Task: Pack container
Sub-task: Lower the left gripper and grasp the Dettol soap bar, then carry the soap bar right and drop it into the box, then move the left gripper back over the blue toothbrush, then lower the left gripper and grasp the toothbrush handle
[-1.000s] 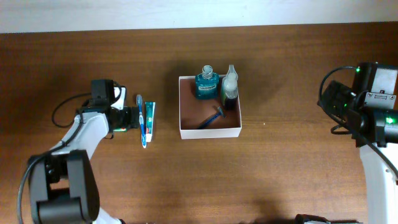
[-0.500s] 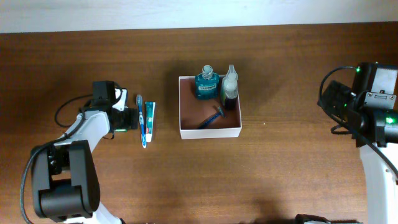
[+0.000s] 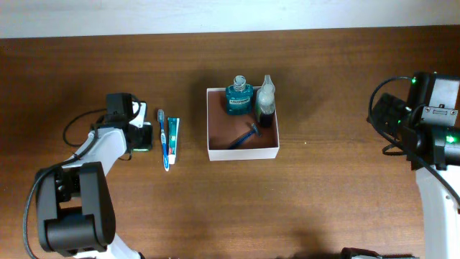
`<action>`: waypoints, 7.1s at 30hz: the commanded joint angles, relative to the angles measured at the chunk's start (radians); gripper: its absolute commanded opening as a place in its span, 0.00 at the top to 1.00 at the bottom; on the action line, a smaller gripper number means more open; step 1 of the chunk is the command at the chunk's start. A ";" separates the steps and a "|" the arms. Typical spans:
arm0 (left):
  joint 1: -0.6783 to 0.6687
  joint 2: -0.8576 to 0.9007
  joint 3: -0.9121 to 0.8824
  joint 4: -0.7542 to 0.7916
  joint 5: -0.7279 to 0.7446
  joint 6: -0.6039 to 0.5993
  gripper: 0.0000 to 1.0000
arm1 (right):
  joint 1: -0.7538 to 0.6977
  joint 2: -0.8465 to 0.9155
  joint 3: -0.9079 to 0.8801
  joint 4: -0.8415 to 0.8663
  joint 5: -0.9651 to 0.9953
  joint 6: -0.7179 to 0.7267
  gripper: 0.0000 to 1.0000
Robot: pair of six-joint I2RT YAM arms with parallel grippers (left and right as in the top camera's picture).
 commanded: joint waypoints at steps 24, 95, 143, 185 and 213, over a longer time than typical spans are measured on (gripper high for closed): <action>-0.484 -0.255 0.235 -0.057 0.119 -0.415 0.65 | -0.006 0.000 0.009 0.003 0.005 0.001 0.01; -0.163 0.044 0.201 -0.351 -0.017 -0.493 0.28 | -0.006 0.000 0.009 0.003 0.005 0.001 0.01; -0.037 0.085 0.205 -0.313 0.166 -0.371 0.28 | -0.006 0.000 0.009 0.003 0.005 0.001 0.01; -0.183 0.091 0.085 -0.180 -0.042 -0.475 0.44 | -0.006 0.000 0.009 0.003 0.005 0.001 0.01; -0.208 -0.128 0.395 -0.383 -0.016 -0.466 0.89 | -0.006 0.000 0.009 0.003 0.005 0.001 0.01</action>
